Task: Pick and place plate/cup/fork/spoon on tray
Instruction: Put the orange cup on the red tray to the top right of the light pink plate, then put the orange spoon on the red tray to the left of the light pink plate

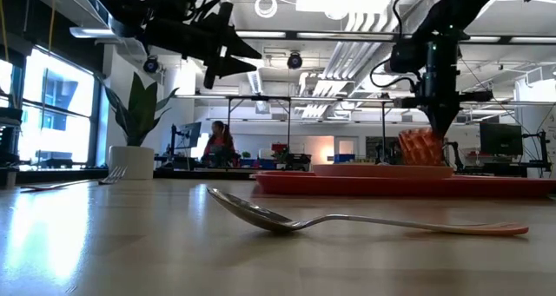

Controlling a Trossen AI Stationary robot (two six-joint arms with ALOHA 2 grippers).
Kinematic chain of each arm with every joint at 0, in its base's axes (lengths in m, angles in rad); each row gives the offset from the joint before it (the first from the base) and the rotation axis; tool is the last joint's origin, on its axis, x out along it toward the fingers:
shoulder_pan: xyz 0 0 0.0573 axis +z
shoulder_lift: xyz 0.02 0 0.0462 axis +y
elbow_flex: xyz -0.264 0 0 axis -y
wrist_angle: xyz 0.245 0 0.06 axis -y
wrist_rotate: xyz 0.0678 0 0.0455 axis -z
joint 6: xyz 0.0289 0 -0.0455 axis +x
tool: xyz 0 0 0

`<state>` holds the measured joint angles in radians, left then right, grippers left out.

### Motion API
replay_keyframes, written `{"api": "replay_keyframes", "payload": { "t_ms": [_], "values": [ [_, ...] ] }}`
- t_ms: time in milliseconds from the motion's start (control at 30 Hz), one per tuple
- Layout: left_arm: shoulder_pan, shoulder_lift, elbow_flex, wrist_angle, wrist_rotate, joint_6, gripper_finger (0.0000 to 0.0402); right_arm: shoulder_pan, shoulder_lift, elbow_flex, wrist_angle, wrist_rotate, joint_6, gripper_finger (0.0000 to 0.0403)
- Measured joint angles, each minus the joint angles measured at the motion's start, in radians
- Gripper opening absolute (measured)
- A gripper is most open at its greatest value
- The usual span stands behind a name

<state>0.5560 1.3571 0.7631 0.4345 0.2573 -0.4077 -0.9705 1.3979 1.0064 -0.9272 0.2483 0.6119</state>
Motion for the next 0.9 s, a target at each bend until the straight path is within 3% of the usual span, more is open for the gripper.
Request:
{"api": "replay_keyframes", "payload": {
  "t_ms": [367,733,900],
  "values": [
    [0.006,0.0,0.0,-0.003,0.001,-0.021,0.0136,-0.007,0.003,-0.019,0.051,-0.02,0.112,0.0008],
    [0.006,0.0,0.0,-0.003,0.004,-0.071,0.0136,-0.007,0.004,-0.019,0.054,-0.02,0.199,0.0109],
    [0.022,-0.011,0.0,0.0,0.068,-0.079,0.0136,0.012,-0.034,-0.019,0.061,0.042,0.201,0.0129]
  ]
}}
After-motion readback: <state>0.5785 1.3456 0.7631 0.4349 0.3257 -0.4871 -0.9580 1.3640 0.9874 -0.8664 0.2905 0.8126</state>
